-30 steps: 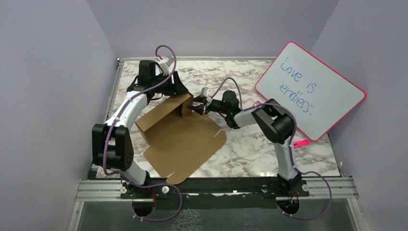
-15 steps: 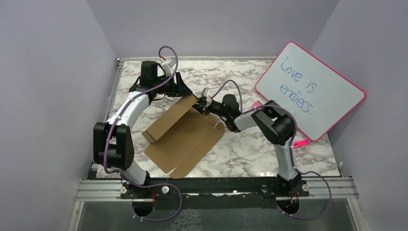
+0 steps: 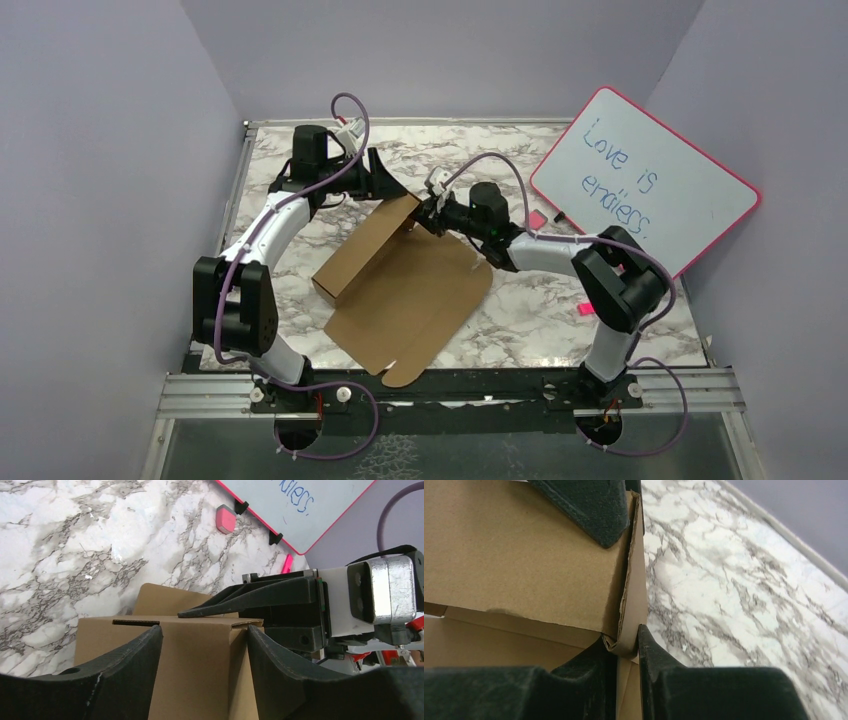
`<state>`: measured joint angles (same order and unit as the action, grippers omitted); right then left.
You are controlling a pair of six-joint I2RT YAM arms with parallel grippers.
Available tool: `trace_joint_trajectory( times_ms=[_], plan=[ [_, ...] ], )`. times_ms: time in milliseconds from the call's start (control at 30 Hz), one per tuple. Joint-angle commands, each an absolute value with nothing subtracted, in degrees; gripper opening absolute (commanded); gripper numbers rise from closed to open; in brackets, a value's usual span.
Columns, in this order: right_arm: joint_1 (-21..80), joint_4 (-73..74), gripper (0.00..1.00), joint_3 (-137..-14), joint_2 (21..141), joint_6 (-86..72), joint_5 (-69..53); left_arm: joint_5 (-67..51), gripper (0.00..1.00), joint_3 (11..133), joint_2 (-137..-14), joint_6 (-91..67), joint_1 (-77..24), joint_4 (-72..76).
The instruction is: Fold the paper box
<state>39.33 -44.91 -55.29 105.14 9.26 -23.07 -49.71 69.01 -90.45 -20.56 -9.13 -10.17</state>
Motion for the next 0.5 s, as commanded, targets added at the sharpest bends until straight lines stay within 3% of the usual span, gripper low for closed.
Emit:
trace_joint_trajectory(
  times_ms=[0,233,467],
  plan=[
    [40.4,-31.6,0.15,-57.4,97.9,5.7,-15.7,-51.6,0.64,67.1,-89.4,-21.3,-9.5,-10.9],
    [41.1,-16.3,0.16,-57.0,92.8,1.0,-7.1,-51.3,0.67,66.5,-90.0,-21.7,-9.6,-10.5],
    [41.2,-24.8,0.22,-51.3,93.3,2.6,-5.0,-50.2,0.67,66.5,-91.1,-21.0,-9.8,-11.2]
  ],
)
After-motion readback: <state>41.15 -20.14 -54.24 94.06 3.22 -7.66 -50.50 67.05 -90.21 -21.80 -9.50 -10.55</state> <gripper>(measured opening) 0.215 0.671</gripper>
